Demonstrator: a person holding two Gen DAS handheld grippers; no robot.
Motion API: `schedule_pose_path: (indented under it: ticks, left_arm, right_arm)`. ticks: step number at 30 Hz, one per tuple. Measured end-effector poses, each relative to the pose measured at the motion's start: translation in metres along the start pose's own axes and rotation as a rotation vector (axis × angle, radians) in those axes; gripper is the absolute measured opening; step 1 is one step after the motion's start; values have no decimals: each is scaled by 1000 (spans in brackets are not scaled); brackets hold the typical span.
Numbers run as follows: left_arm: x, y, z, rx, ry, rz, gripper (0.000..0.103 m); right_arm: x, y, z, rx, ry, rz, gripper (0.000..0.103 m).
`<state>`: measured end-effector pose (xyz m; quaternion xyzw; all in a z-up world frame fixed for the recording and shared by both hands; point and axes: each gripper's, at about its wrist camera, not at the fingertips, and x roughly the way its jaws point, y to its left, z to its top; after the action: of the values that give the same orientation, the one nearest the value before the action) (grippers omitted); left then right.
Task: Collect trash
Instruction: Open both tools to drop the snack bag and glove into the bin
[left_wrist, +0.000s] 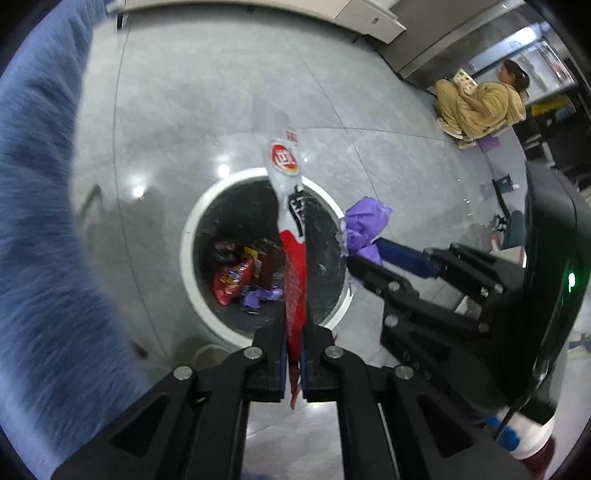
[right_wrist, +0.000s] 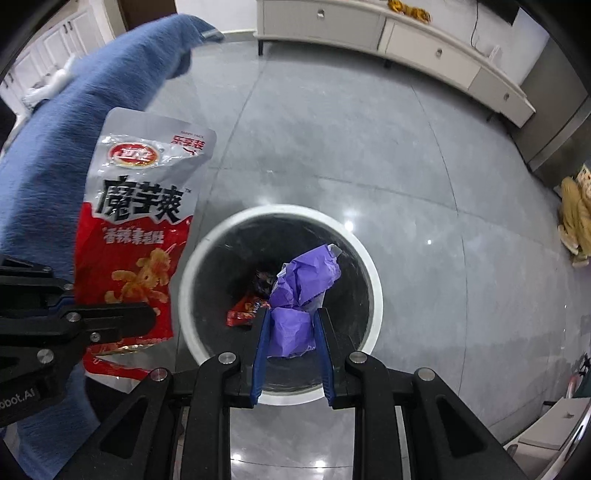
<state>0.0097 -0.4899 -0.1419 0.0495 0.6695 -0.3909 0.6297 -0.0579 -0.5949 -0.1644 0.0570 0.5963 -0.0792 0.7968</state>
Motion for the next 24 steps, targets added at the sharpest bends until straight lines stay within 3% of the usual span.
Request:
schedule_pose_path:
  ticks: [2,4,5,6,14,19,24]
  left_arm:
    - [10,8,5,-55,39,-53,10]
    - [10,7,8,-53,27,-49,31]
    - [9,6,9,-54,12,-40,53]
    - [7,6,9,-57,-6,-46,59]
    - [-12,-5,3,-17,-58,-45,59]
    - [-55,-7,-10,35,-138,-6,59]
    - [-119,4,-36,57,-273,15,59]
  right_arm:
    - [7,-7,-2,21,6,0,29]
    - [11,-15,-4,44,5,-10,43]
    - [11,-18,-5,52,3,-11,43]
    - [12,-21,-5,63,-1,-13,43]
    - [-10,-27,-9,107,-57,-32,46]
    - [-40,-8,-6,100,-132,-24,46]
    - [-82,32,2,56,-232,15,46]
